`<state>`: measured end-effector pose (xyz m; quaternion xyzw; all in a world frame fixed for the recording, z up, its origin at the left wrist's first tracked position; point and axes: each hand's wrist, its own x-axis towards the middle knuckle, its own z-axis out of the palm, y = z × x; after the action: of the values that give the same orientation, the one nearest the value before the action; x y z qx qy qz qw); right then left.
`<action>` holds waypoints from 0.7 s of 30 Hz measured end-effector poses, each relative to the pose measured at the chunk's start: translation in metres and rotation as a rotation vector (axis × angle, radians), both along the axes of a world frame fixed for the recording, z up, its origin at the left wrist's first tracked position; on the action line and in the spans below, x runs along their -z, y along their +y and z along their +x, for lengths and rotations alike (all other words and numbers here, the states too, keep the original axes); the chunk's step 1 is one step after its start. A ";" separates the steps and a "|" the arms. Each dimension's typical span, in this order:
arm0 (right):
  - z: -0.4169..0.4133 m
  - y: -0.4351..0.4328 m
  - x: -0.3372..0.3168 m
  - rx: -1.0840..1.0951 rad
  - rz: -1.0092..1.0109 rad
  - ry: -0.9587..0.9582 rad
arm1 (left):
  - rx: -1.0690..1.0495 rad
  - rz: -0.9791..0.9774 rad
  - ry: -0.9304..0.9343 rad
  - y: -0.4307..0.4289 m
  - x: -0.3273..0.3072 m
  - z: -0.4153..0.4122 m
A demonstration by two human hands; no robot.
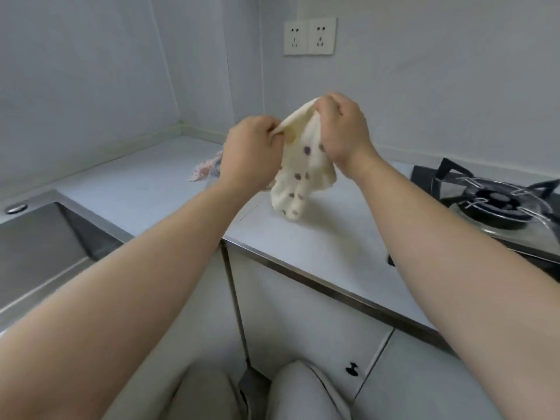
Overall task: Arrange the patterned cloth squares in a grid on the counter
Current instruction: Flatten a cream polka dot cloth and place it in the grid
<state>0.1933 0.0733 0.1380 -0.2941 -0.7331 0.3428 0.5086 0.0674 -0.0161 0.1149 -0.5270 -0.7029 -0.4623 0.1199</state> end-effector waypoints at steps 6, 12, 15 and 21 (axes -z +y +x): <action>0.061 -0.040 -0.016 0.043 0.026 -0.140 | -0.017 -0.043 0.105 -0.053 -0.020 0.030; 0.097 -0.049 -0.018 -0.106 -0.037 -0.442 | 0.091 -0.155 -0.077 -0.080 -0.031 0.035; 0.111 -0.040 -0.020 -0.312 -0.222 -0.489 | 0.331 -0.222 -0.408 -0.088 -0.036 0.026; 0.119 -0.003 -0.009 -0.697 -0.555 -0.396 | 0.672 -0.395 -0.964 -0.074 -0.027 -0.011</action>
<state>0.3127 0.0707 0.1473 -0.2152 -0.7516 0.6126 0.1166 0.0565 -0.0897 0.1418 -0.4637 -0.5458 -0.5222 -0.4630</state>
